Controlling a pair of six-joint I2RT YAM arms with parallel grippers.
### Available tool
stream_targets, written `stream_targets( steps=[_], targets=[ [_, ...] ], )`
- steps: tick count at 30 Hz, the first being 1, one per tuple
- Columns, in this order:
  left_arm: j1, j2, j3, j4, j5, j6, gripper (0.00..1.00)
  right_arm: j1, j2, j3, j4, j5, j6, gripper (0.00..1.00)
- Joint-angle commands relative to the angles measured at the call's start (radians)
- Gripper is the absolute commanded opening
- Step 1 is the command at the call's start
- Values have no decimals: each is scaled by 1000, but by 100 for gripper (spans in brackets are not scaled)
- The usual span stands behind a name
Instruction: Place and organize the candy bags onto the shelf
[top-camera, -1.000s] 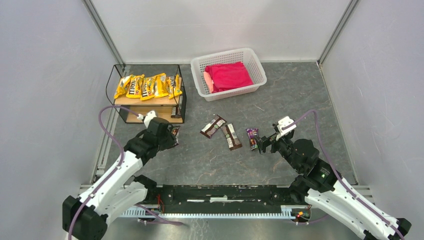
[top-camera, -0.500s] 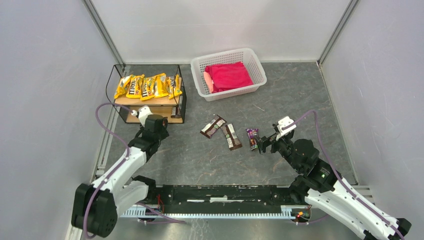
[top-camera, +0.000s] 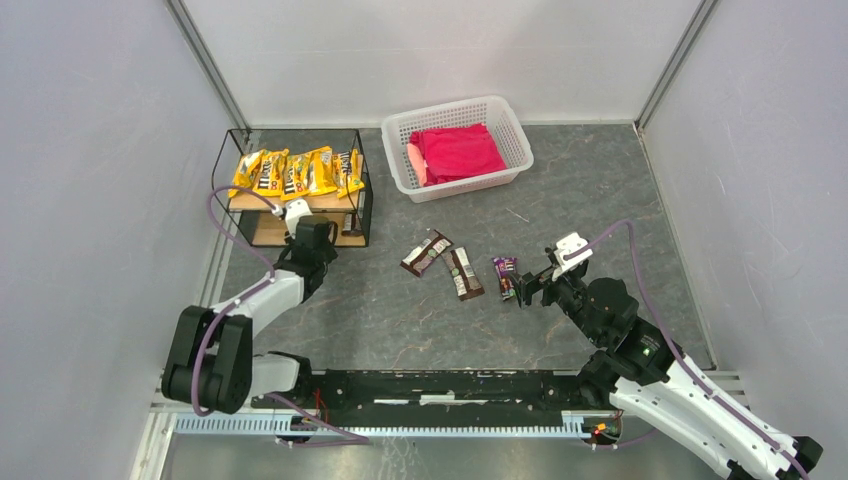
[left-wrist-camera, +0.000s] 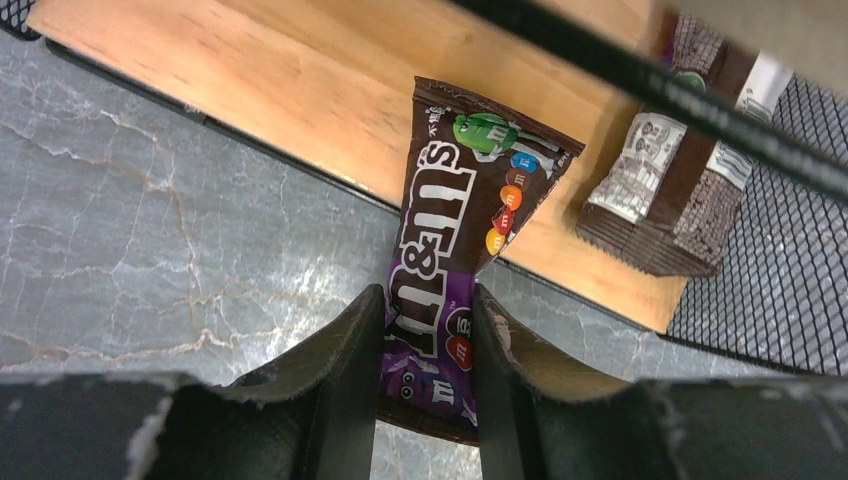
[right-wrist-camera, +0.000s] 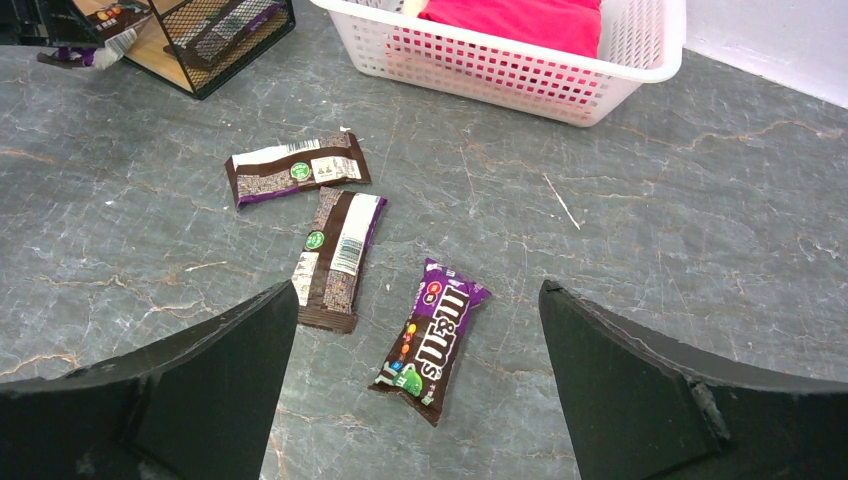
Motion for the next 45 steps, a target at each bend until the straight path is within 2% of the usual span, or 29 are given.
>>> stream_targets(
  steps=[1,7,9,13,14,20,27,30,33,39,45],
  targets=[
    [15,41,61,136,-6,68,42,6,-5,-3,40,-9,5,98],
    [20,108,110,135,28,91,46,6,-4,-4,45,-9,6,98],
    [21,117,130,91,20,82,53,7,-4,-3,45,-12,4,98],
    [23,70,128,3,19,30,78,6,-7,-5,45,-12,5,98],
    [23,48,122,-20,23,19,81,5,-8,-5,45,-12,5,98],
    [23,-112,92,-205,78,-78,81,6,-15,-7,45,-22,8,98],
    [28,-239,41,-445,209,-363,88,6,-28,-9,44,-18,11,98],
    [28,-280,-26,-467,286,-543,88,5,-30,-9,44,-25,11,98],
    [28,-352,-123,-420,340,-698,80,6,-33,-11,45,-31,13,98],
    [32,-475,-241,-346,252,-880,67,5,-38,-7,36,-28,12,98],
    [56,-443,-266,-278,234,-1054,63,5,-32,-5,39,-24,9,98]
  ],
)
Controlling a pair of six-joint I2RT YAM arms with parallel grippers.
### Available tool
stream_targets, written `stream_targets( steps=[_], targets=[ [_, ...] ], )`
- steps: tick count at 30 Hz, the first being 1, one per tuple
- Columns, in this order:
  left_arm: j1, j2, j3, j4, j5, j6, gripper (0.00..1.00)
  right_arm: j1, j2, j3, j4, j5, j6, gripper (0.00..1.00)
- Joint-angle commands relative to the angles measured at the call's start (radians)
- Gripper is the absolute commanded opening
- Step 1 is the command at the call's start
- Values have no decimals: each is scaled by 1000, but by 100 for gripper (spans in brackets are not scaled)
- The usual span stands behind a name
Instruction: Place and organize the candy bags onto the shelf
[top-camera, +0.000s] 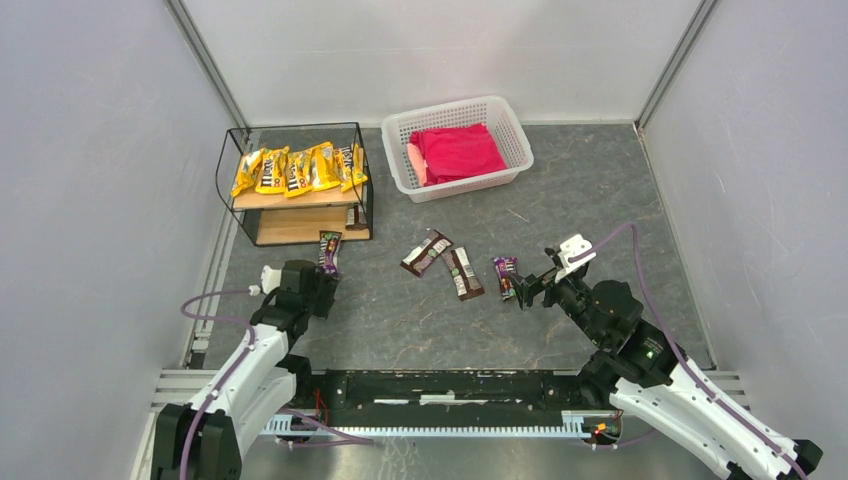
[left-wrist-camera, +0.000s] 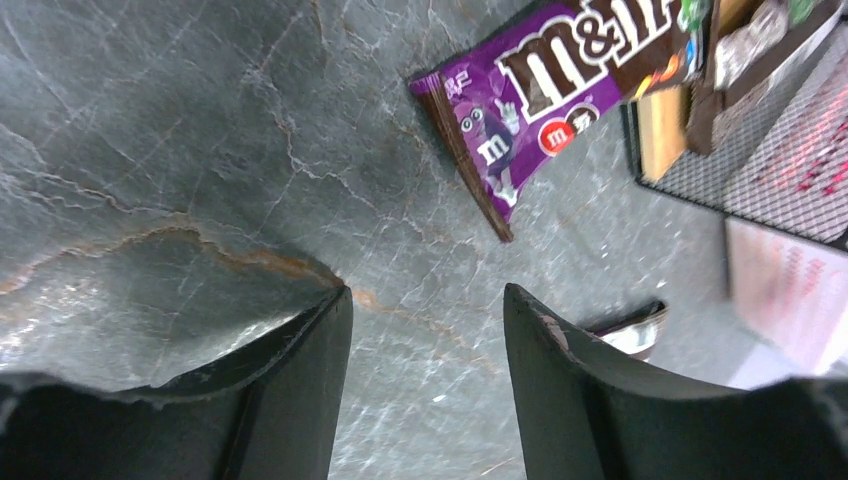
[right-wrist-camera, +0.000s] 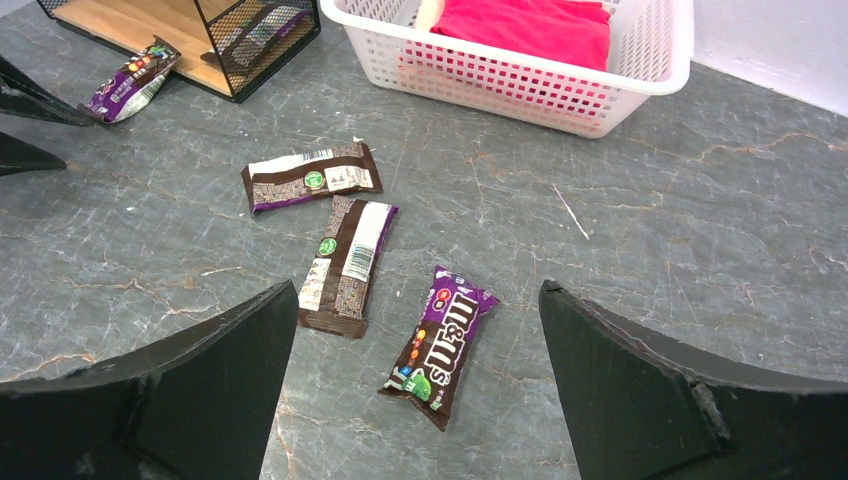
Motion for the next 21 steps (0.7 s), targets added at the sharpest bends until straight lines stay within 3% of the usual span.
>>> stream_targets(
  steps=[1,11,17,21],
  targets=[
    [26,28,-21,90,-45,-221,61,6,-2,-3,40,-1,5,98],
    [123,108,-56,233,-68,-296,51,6,1,-3,42,1,3,98],
    [136,232,-64,366,1,-316,37,7,1,-4,42,3,3,98],
    [137,256,-50,400,12,-313,22,6,1,-5,41,5,4,98]
  ],
)
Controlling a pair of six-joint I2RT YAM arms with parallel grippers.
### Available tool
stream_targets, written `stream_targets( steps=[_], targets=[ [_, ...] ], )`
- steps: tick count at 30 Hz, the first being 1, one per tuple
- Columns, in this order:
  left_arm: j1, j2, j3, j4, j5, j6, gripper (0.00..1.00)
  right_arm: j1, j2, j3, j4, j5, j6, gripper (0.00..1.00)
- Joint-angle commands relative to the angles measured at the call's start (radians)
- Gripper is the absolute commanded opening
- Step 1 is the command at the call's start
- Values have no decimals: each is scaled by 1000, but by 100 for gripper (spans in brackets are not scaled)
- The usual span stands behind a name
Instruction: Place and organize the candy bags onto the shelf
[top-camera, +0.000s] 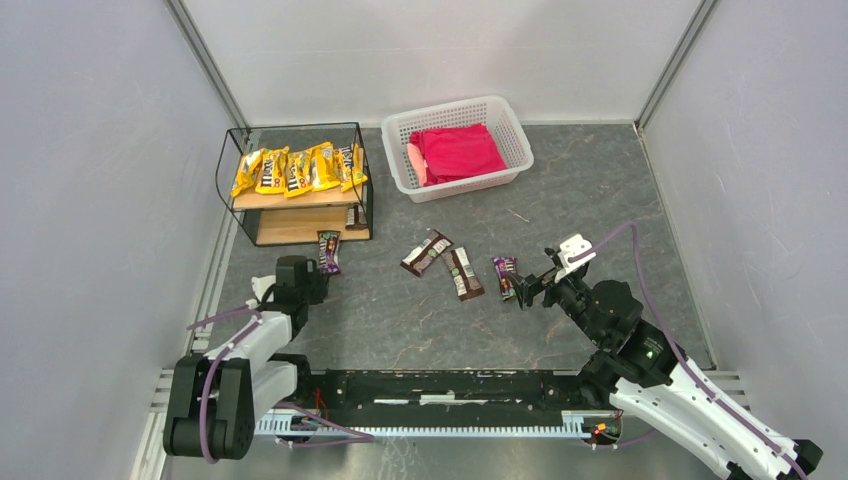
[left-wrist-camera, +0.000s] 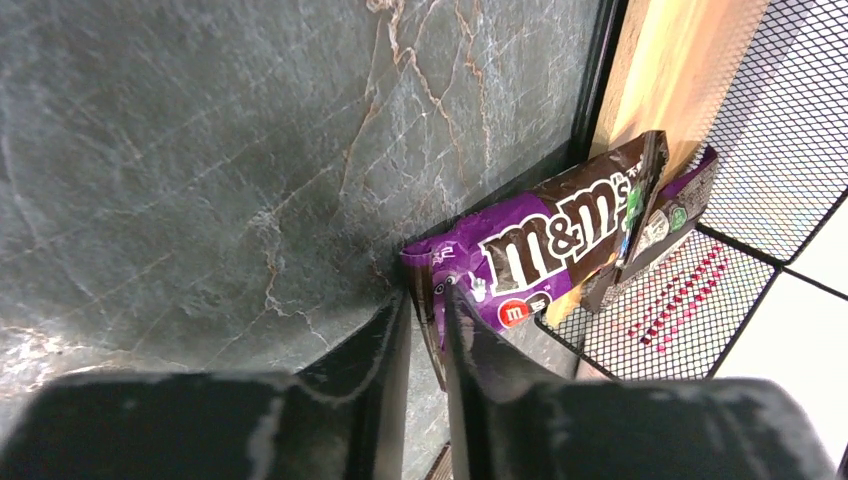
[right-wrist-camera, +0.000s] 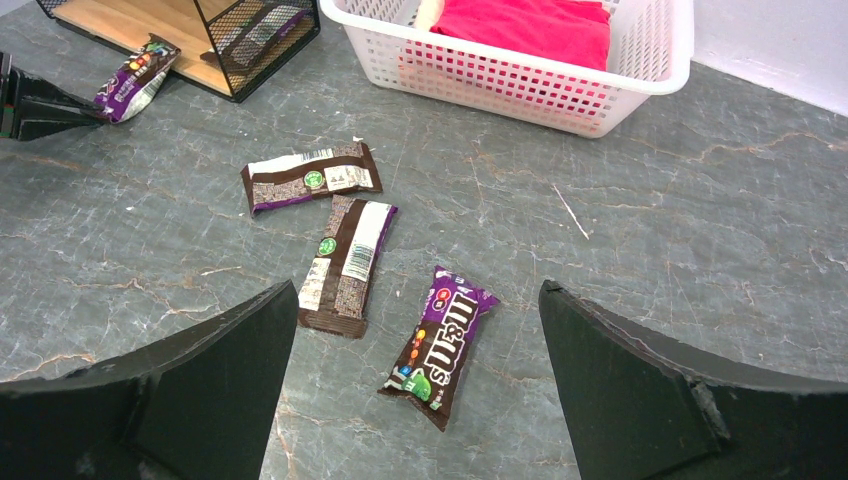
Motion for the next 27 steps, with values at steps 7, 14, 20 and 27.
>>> stream_targets(
  steps=[7,14,20,27],
  targets=[
    [10,39,53,99,13,-38,2,6,3,-6,45,1,5,98],
    [19,119,115,168,23,-46,2,6,4,-7,47,1,5,98],
    [24,214,185,204,19,-35,2,5,9,-9,51,0,5,98],
    [26,331,230,316,13,-83,2,6,16,-9,53,1,4,98]
  ],
)
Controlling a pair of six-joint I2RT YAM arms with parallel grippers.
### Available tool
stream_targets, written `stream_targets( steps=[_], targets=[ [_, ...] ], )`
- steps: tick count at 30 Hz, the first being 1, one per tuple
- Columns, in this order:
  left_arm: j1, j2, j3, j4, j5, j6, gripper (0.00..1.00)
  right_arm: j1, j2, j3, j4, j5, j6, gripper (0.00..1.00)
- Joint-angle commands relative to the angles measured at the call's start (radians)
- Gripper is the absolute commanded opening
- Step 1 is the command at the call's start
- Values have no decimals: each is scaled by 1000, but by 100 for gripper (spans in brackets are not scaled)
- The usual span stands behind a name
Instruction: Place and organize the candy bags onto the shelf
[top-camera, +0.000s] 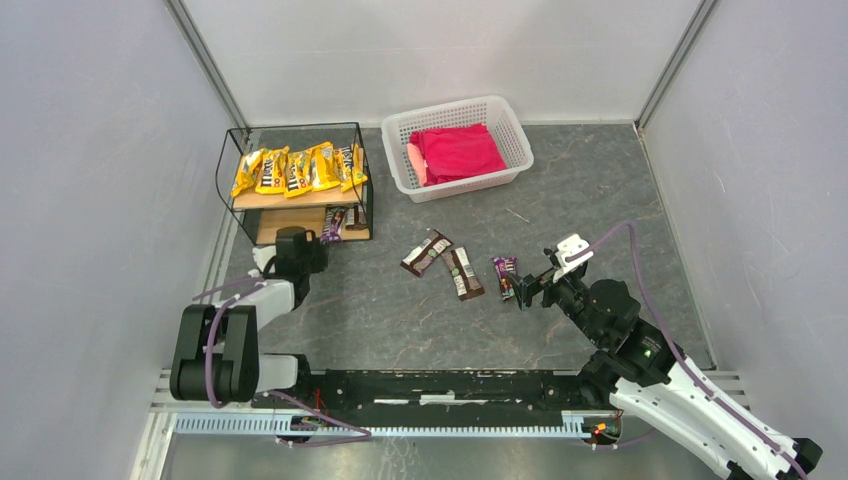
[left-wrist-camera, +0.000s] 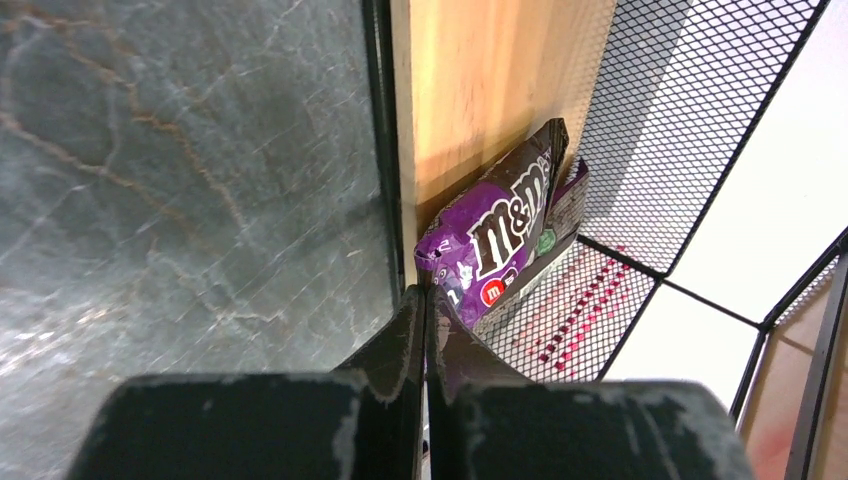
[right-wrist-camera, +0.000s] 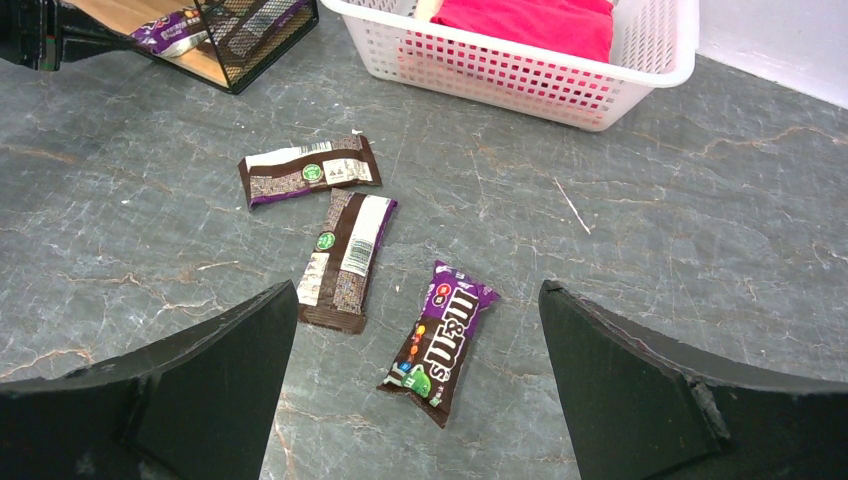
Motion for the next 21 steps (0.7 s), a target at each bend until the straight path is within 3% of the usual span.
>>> stream_targets(
  steps=[1,11,18,19,21],
  targets=[
    [6,78,53,136,-4,-82,2,6,5,-3,50,1,2,98],
    [1,267,117,281,63,-140,2,7,10,-2,50,7,3,98],
    [-5,286,105,295,83,-170,2,6,14,-2,52,7,1,98],
    [-5,279,98,290,85,-174,3,6,14,-2,52,7,2,98],
    [-5,250,82,263,80,-174,16,6,14,-2,54,5,2,98]
  ],
)
